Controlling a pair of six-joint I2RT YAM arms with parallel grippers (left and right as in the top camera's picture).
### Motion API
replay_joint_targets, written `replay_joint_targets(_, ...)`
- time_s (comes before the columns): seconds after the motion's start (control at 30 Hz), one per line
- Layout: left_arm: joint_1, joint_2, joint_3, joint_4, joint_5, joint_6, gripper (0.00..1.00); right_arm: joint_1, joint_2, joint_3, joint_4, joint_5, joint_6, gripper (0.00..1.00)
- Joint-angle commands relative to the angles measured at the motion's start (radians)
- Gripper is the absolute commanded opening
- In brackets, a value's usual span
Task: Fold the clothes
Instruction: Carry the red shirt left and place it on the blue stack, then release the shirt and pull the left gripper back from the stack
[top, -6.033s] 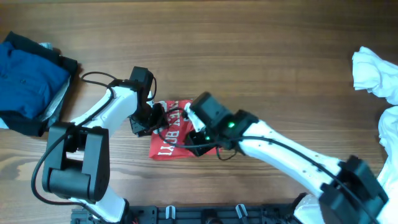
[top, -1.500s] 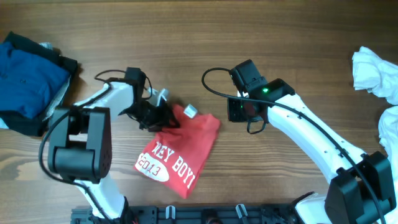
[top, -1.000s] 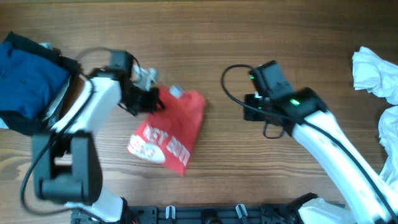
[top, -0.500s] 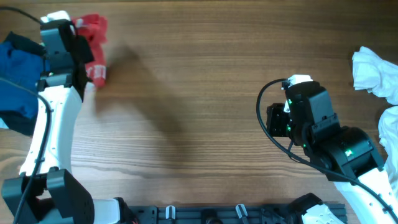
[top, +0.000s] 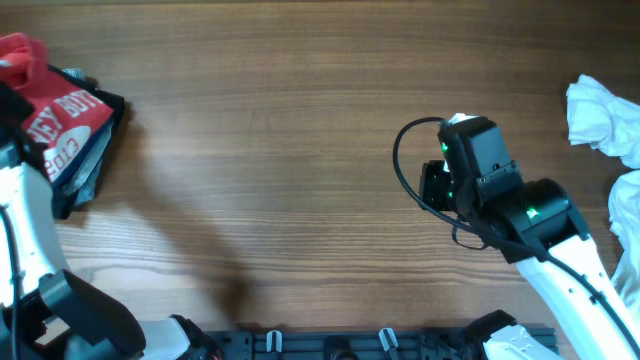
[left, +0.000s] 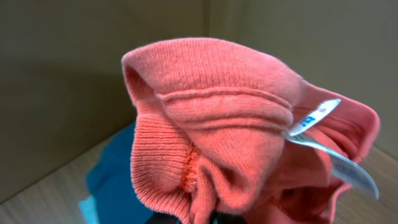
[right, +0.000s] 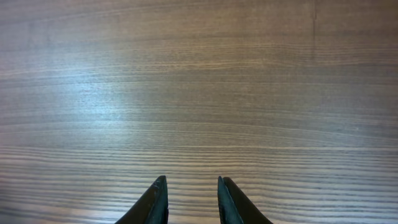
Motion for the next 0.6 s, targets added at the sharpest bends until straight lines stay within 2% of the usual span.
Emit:
replay_joint_targets(0.0, 0.072, 0.050, 0.020, 0.034, 0.070, -0.052, 0.11, -0.002, 0.009, 0.019, -0.001, 0.018, 0.014, 0.27)
replay_joint_targets(0.07, 0.101, 0.108, 0.020, 0.053, 0.119, -0.052, 0.29, -0.002, 0.009, 0.019, -0.001, 0.017, 0.014, 0.27)
replay_joint_targets(0.1, 0.106, 0.126, 0.020, 0.056, 0.118, -0.055, 0.35, -0.002, 0.009, 0.019, -0.002, 0.017, 0.014, 0.26)
replay_joint_targets(0.13, 0.113, 0.151, 0.020, 0.058, 0.119, -0.055, 0.47, -0.002, 0.009, 0.019, -0.006, 0.017, 0.019, 0.27)
replay_joint_targets(0.37, 0.160, 0.185, 0.020, 0.064, 0.119, -0.093, 0.51, -0.002, 0.009, 0.019, -0.028, 0.018, 0.040, 0.26)
replay_joint_targets(0.47, 0.164, 0.183, 0.020, 0.063, 0.273, -0.096, 0.54, -0.002, 0.009, 0.019, -0.026, 0.018, 0.040, 0.27)
replay_joint_targets(0.53, 0.148, 0.183, 0.020, 0.067, 0.379, -0.095, 0.59, -0.002, 0.010, 0.019, -0.021, 0.018, 0.039, 0.34)
replay_joint_targets(0.57, 0.126, 0.183, 0.020, 0.064, 0.417, -0.091, 0.61, -0.002, 0.013, 0.019, -0.016, 0.018, 0.040, 0.43)
